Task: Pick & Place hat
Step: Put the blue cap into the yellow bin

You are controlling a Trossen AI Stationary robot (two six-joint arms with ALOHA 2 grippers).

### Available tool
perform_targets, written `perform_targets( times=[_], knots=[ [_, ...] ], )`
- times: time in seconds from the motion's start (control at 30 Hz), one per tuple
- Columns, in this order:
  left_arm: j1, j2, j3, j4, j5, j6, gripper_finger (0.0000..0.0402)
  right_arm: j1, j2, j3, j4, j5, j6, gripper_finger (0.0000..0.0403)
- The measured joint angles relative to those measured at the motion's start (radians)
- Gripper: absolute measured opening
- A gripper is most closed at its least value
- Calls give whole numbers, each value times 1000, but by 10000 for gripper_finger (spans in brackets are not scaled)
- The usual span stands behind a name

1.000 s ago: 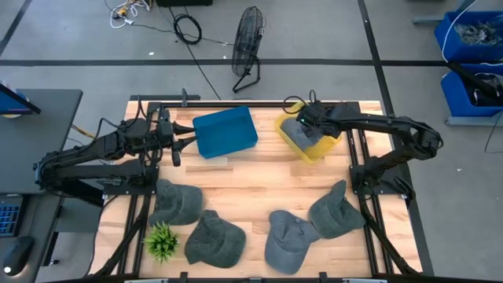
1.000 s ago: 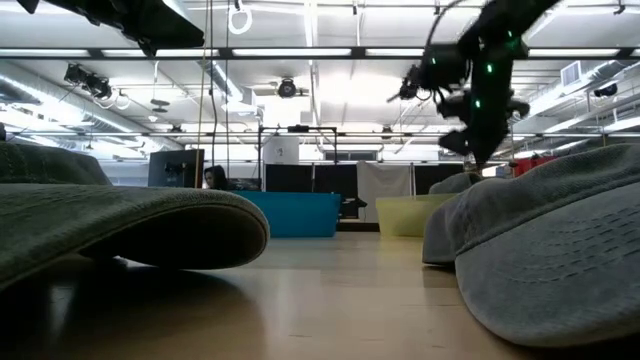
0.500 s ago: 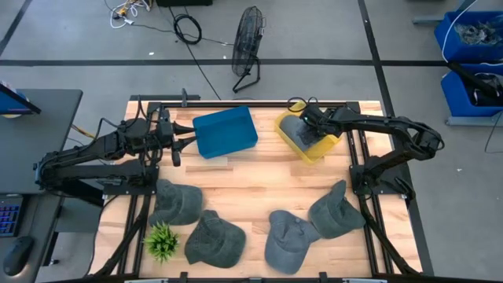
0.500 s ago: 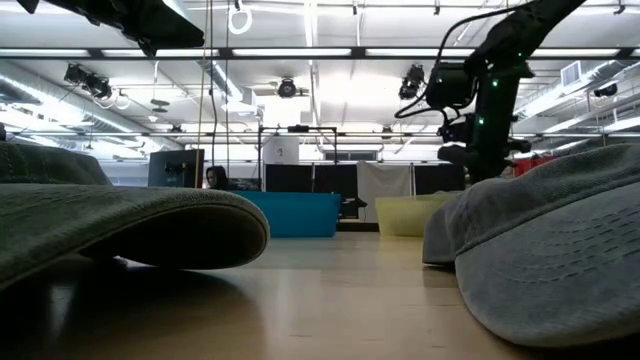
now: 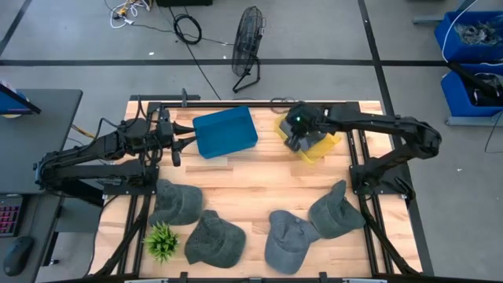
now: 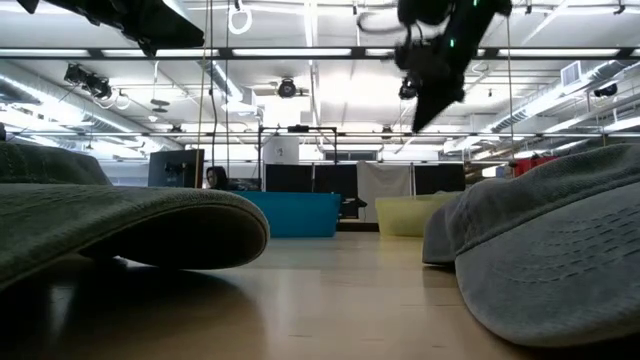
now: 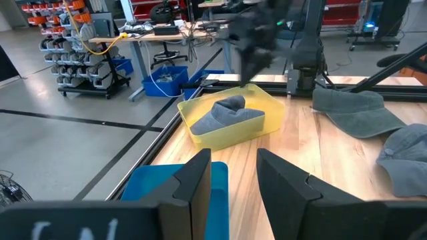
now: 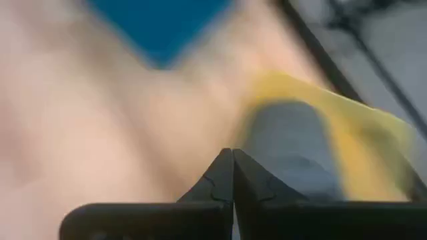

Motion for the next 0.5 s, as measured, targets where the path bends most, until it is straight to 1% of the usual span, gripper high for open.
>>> perform_targets(
  times=[0.13,0.2,0.27,0.37,0.5],
  knots=[
    [0,0,0,0,0,0,124,119,0,28,1,-218,-42,2],
    [0,0,0,0,0,0,124,170,0,28,-1,-291,-72,5],
    [0,0,0,0,0,0,124,211,0,28,6,-289,-63,13],
    [0,0,0,0,0,0,124,253,0,28,33,-238,5,30],
    [0,0,0,0,0,0,124,288,4,27,37,-235,19,65]
  ],
)
